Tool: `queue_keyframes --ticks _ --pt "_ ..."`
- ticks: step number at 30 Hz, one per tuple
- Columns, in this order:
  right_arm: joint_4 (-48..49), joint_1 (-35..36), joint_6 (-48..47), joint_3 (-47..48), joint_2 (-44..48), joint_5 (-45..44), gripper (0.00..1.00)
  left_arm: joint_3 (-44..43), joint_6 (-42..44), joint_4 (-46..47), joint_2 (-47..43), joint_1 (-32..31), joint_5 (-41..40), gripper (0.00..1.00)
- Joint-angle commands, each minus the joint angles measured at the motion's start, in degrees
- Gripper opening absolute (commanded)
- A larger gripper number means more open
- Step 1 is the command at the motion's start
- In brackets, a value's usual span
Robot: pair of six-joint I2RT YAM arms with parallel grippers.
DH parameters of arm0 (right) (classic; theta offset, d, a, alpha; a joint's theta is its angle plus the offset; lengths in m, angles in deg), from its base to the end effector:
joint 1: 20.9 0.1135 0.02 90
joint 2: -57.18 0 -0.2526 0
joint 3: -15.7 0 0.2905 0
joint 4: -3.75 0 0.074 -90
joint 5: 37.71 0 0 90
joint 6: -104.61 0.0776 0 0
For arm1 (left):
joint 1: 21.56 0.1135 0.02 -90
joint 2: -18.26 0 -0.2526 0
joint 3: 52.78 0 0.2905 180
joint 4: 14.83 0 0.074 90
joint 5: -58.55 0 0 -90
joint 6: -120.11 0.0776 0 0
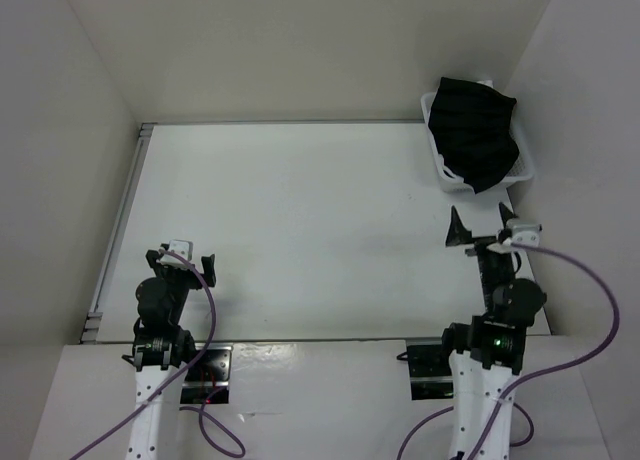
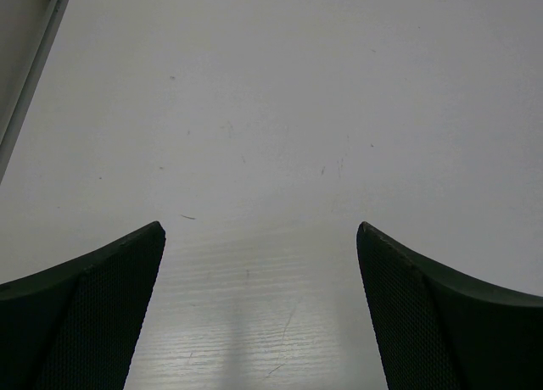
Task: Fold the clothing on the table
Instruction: Grab the skirt from the pile
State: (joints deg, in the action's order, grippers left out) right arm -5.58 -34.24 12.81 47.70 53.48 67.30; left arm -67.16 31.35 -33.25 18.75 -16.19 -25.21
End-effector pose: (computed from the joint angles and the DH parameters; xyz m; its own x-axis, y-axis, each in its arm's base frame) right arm 0.1648 -0.0184 0.3159 0.3166 -0.1063 -0.9426 -0.0055 0.9935 -0.1139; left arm 0.2000 0.0103 0.1735 -0.0783 0.0142 -0.9968 0.0165 0.9998 0.0130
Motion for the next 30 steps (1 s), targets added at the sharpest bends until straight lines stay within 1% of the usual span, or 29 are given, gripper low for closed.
queue_keyframes --ticks 1,2,5,6,7,8,9,10,12,13,14,17,23,26,27,28,29,30 --pt "-4.2 0.2 -1.4 13.2 -16.4 -3.1 0.99 2.5 -0.3 1.2 -8.0 -0.2 -0.2 1.00" --pt "-8.6 0.2 -1.4 20.8 -26.5 -3.8 0.99 2.5 -0.3 1.2 -8.0 -0.2 -0.2 1.00" --pt "-16.8 0.7 -1.4 33.3 -40.8 -3.8 0.99 2.5 -0.3 1.2 -8.0 -0.2 -0.2 1.00" --pt "-22.0 1.2 -1.4 40.8 -48.5 -4.5 0.99 2.5 -0.3 1.2 -8.0 -0.2 -0.2 1.00" --pt "-24.4 2.9 -1.4 44.1 -51.8 -6.1 0.99 2.5 -0.3 1.2 -8.0 -0.2 -0.2 1.00" --pt "-26.5 4.3 -1.4 49.2 -54.5 -7.7 0.99 2.5 -0.3 1.2 -8.0 -0.2 -0.2 1.00" --pt "-29.9 5.9 -2.3 50.9 -58.9 -9.4 0.99 2.5 -0.3 1.2 -8.0 -0.2 -0.2 1.00" --pt "-31.0 9.0 -3.6 52.2 -60.4 -10.5 0.99 2.5 -0.3 1.2 -8.0 -0.2 -0.2 1.00" --pt "-31.5 11.8 -6.4 52.8 -61.4 -14.0 0.99 2.5 -0.3 1.2 -8.0 -0.2 -0.2 1.00" --pt "-29.4 13.7 -6.5 51.7 -61.4 -15.3 0.99 2.5 -0.3 1.2 -8.0 -0.2 -0.2 1.00" --pt "-28.8 14.2 -6.5 50.1 -61.4 -15.8 0.99 2.5 -0.3 1.2 -8.0 -0.2 -0.2 1.00" --pt "-28.8 16.5 -10.8 48.9 -60.9 -15.8 0.99 2.5 -0.3 1.2 -8.0 -0.2 -0.2 1.00" --pt "-28.8 16.5 -11.4 47.7 -61.9 -17.2 0.99 2.5 -0.3 1.2 -8.0 -0.2 -0.2 1.00" --pt "-31.2 16.5 -11.4 46.6 -61.3 -16.0 0.99 2.5 -0.3 1.2 -8.0 -0.2 -0.2 1.00" --pt "-31.8 16.5 -11.4 46.0 -61.2 -16.0 0.99 0.9 0.6 1.2 -8.0 -0.2 1.1 1.00" --pt "-31.8 16.5 -11.4 45.5 -60.7 -16.6 0.99 0.0 3.5 1.2 -8.0 -0.2 2.9 1.00" --pt "-31.8 16.5 -12.0 45.5 -60.7 -16.6 0.99 -1.0 3.5 2.1 -8.0 -0.2 5.1 1.00" --pt "-31.8 16.5 -12.0 45.5 -60.1 -17.2 0.99 -2.4 1.4 2.9 -8.0 -0.2 4.1 1.00"
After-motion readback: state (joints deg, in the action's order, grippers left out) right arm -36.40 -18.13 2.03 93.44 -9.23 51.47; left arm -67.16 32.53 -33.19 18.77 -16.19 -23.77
